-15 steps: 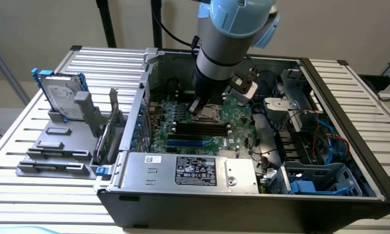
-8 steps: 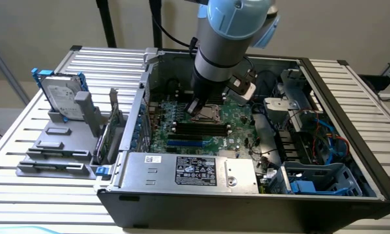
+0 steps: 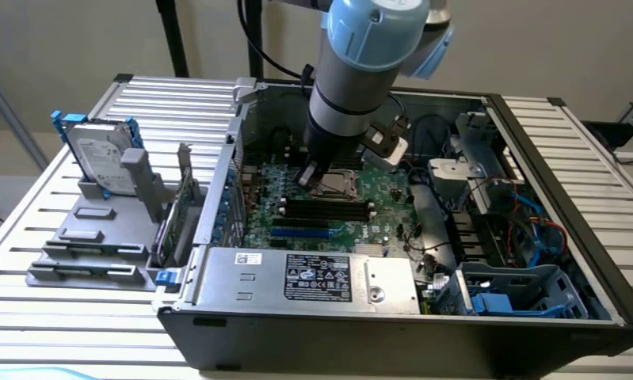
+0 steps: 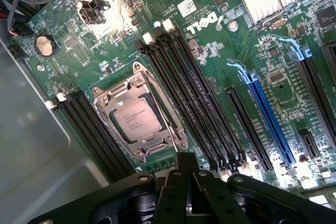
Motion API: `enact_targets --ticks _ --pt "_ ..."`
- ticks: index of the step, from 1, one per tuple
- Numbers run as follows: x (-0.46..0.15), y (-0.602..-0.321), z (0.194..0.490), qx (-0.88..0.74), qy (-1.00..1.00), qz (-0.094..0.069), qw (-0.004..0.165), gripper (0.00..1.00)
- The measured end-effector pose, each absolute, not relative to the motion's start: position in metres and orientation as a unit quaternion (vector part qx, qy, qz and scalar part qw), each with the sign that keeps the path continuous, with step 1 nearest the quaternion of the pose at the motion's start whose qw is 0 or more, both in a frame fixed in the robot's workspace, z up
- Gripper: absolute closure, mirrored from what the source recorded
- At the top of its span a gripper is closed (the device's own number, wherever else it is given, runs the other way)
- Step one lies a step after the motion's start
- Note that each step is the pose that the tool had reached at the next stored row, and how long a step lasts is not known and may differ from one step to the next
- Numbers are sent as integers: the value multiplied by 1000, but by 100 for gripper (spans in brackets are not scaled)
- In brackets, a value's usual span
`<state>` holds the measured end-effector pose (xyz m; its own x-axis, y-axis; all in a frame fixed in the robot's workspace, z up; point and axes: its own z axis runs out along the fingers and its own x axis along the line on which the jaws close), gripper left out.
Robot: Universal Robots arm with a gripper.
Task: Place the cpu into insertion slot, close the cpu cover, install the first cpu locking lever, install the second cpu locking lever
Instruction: 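Install the second cpu locking lever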
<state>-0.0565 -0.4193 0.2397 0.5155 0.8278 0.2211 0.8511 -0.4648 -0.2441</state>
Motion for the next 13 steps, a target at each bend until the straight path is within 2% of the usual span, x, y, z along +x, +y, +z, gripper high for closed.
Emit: enact_targets --ticks 4,13 --pt "-58 -419 235 -854 -491 -39 169 89" --pt "-60 -419 222 -854 -491 -39 169 89"
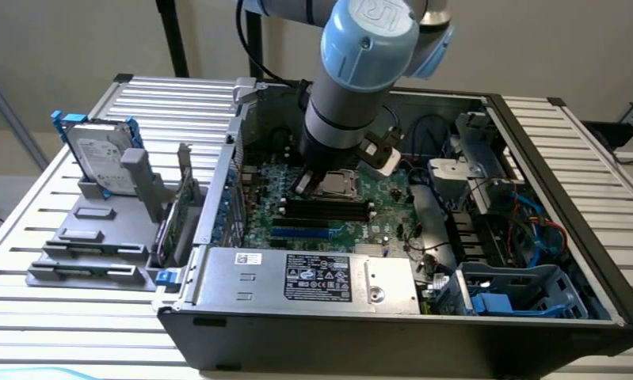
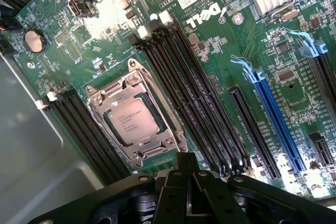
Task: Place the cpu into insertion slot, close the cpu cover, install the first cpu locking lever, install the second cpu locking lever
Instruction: 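Install the second cpu locking lever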
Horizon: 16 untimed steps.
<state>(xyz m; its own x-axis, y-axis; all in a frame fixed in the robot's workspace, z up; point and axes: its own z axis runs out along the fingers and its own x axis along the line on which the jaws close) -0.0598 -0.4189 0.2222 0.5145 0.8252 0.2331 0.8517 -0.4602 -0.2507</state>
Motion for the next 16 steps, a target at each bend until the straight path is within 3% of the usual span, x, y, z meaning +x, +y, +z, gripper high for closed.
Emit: enact_targets --ticks 16 --pt "-68 -418 208 -853 -492 -39 169 89"
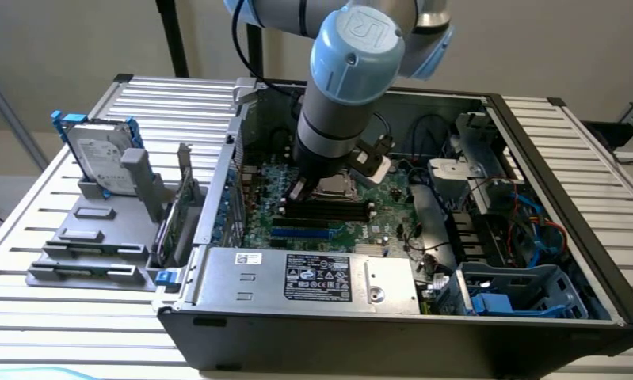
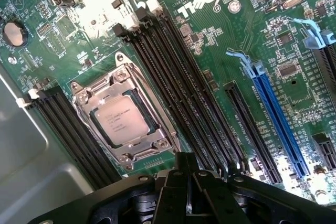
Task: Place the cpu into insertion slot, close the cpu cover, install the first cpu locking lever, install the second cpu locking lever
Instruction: 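Install the second cpu locking lever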
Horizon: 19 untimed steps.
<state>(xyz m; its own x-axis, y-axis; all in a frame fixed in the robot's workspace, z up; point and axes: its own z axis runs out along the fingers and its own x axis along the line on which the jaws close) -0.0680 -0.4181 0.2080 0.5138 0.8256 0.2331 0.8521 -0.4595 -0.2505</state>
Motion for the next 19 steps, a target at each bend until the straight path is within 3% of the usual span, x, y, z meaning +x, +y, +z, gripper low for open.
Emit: enact_targets --ticks 19 --pt "-69 -412 199 -853 -492 -39 169 89"
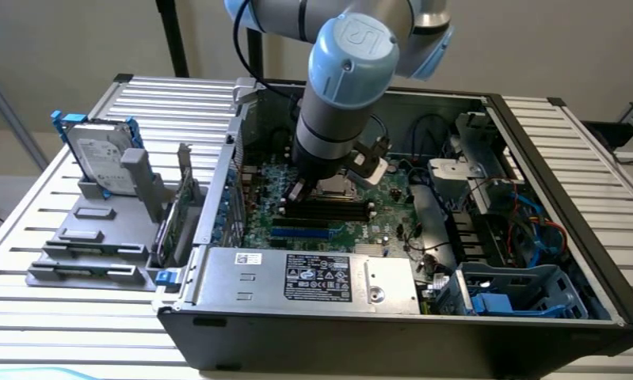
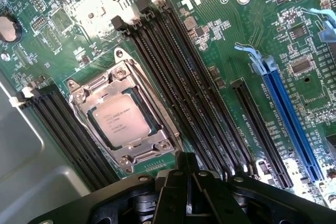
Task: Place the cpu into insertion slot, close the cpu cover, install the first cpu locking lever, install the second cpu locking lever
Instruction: 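Install the second cpu locking lever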
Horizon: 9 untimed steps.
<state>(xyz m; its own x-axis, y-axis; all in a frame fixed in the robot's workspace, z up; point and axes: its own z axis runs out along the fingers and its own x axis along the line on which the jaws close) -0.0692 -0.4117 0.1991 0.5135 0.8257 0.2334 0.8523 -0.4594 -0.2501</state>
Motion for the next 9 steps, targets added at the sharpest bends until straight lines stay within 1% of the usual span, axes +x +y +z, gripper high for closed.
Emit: enact_targets --ticks 9 --pt "-70 -409 196 -853 -492 -39 169 89"
